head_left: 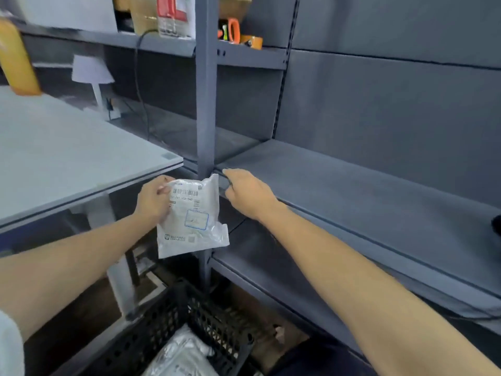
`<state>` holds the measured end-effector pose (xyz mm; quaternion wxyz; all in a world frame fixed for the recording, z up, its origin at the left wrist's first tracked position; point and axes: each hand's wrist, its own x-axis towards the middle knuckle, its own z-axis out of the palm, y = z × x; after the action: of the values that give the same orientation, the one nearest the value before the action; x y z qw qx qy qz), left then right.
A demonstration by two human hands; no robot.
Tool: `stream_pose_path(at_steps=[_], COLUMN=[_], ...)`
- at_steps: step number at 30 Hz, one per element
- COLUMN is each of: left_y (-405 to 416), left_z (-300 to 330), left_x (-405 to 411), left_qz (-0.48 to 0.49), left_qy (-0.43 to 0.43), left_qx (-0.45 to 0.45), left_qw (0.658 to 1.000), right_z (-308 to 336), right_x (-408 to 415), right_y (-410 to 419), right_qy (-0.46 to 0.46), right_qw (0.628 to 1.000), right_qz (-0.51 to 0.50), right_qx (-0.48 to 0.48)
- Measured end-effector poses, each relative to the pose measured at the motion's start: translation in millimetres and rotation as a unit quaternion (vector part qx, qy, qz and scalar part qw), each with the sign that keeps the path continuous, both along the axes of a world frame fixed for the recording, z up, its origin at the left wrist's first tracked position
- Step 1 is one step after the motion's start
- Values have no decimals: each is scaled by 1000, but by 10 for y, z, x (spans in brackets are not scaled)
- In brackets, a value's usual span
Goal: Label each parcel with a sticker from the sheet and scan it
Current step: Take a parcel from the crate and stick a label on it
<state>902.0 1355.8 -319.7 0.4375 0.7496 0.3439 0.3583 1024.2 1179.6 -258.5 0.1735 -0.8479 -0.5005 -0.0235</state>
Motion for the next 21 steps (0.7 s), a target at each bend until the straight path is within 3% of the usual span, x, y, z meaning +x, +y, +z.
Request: stream_pose_path(at_steps=[7, 12, 16, 21], left_y=[-229, -612, -1131, -1884], left_z=[965, 1491, 1658, 1694], left_x=[474, 970, 1424, 1811], left_qz=[-39, -93, -166, -282], left_qy=[-79, -109, -113, -116], left_qx=[68, 102, 97, 70], left_qw=[994, 984, 975, 950], right_z=[489, 701, 863, 989], right_x=[608, 901, 1039, 1115], right_y=[-718, -1294, -1781, -2373], right_qy=[-97, -112, -54, 168], right_qw=[987, 974, 965, 924], right_qz=[-121, -197, -254, -287], right_qx=[-40, -20, 44, 191])
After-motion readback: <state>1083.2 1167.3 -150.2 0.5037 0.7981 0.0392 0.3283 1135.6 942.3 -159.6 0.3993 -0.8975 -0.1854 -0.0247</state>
